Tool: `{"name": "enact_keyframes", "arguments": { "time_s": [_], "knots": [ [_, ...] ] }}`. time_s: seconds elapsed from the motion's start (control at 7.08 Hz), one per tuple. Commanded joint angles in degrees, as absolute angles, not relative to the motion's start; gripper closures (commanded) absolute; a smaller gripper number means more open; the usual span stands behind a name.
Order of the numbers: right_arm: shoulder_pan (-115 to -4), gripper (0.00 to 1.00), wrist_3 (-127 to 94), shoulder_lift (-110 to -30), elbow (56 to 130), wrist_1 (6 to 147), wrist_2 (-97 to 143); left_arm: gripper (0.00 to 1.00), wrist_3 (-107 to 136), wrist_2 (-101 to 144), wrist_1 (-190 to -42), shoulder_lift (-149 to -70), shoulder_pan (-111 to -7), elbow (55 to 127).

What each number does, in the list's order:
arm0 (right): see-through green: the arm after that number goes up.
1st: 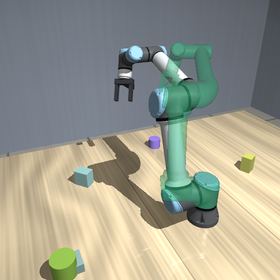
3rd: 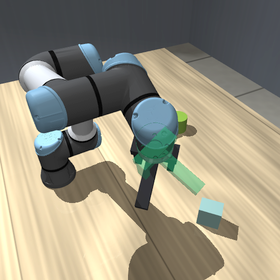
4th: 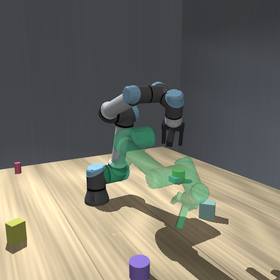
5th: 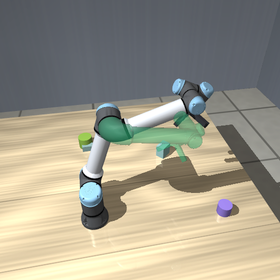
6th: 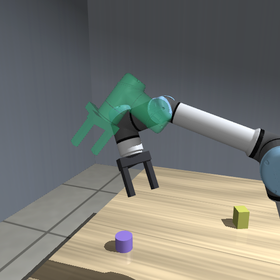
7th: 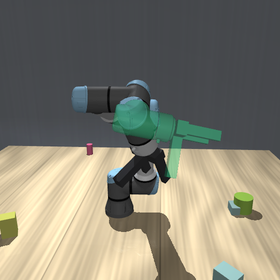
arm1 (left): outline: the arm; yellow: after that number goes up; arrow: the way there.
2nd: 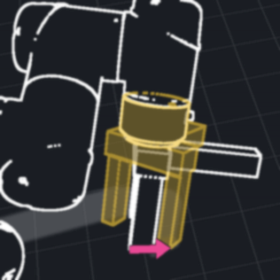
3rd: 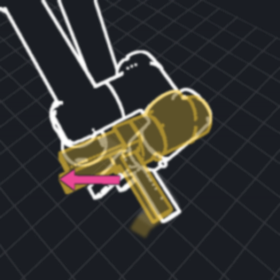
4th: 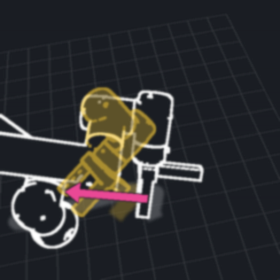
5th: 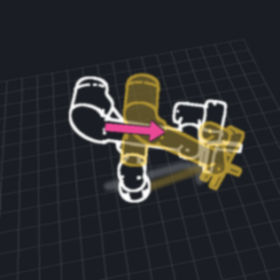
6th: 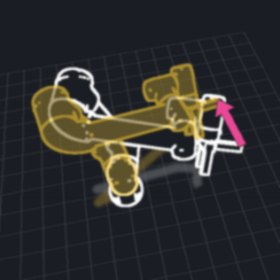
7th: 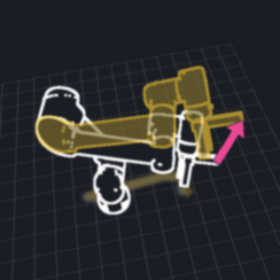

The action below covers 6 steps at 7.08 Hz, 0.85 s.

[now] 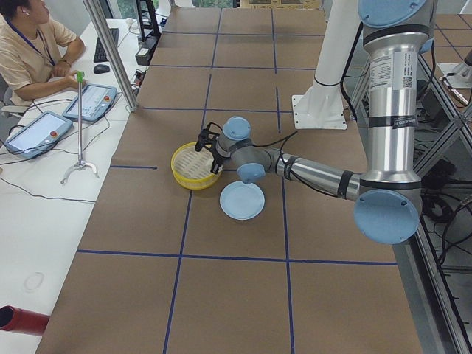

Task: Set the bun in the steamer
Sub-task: 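Carry the bun with the left gripper over the yellow steamer basket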

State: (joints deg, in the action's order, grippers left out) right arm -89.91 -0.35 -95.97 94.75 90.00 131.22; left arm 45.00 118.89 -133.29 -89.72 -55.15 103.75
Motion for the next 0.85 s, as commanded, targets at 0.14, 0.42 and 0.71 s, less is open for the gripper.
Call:
{"name": "enact_keyframes", "arguments": {
  "time_s": [0.14,0.42,0.71],
  "knots": [
    [-89.9,0.00,-0.4,-96.0,94.7,90.0,131.2,0.66,49.9,118.7,-119.8,-107.8,-55.5,92.3],
    [-89.9,0.00,-0.4,-96.0,94.7,89.9,131.2,0.66,53.3,118.6,-120.2,-110.3,-52.9,86.4],
    [-89.9,0.00,-0.4,-96.0,94.7,90.0,131.2,0.65,54.2,118.4,-120.2,-110.5,-51.2,85.7]
  ]
}}
